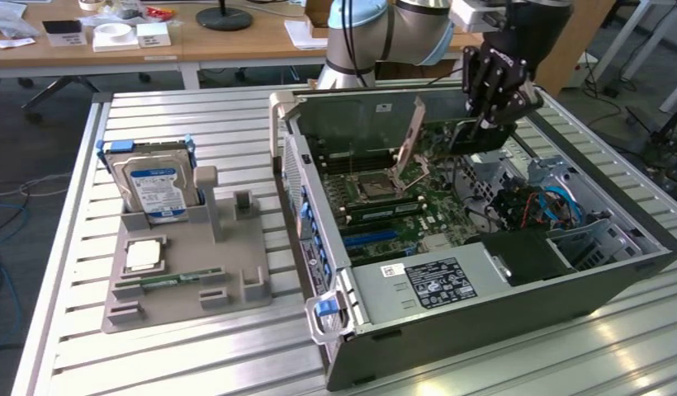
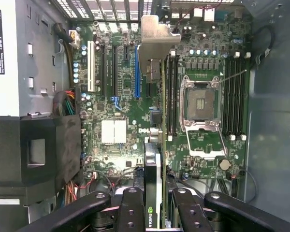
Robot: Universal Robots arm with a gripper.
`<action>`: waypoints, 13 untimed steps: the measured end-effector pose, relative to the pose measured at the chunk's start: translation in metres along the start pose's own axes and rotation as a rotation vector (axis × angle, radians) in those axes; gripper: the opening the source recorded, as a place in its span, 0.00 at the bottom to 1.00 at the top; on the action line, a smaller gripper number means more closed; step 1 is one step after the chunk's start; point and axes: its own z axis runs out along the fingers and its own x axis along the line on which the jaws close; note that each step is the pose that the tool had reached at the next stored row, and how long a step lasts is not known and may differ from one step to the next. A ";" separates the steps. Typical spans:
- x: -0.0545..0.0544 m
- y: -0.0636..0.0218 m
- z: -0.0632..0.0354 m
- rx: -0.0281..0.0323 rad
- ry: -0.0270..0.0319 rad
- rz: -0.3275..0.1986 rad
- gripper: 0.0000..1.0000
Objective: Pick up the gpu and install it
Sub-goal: 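Insert the gpu into the slot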
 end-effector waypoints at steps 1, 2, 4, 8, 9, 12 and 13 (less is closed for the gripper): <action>0.000 0.0001 0.0005 0.0000 -0.0001 0.000 0.27; 0.000 0.0001 0.0007 0.0000 -0.0001 0.000 0.27; 0.000 0.0007 0.0009 -0.0001 -0.0001 0.000 0.27; 0.000 0.0040 0.0012 0.0002 -0.0004 0.000 0.27; 0.000 0.0051 0.0013 0.0003 -0.0005 0.000 0.27; 0.000 0.0083 0.0017 0.0005 -0.0004 0.000 0.27; 0.000 0.0089 0.0022 0.0005 -0.0004 0.000 0.27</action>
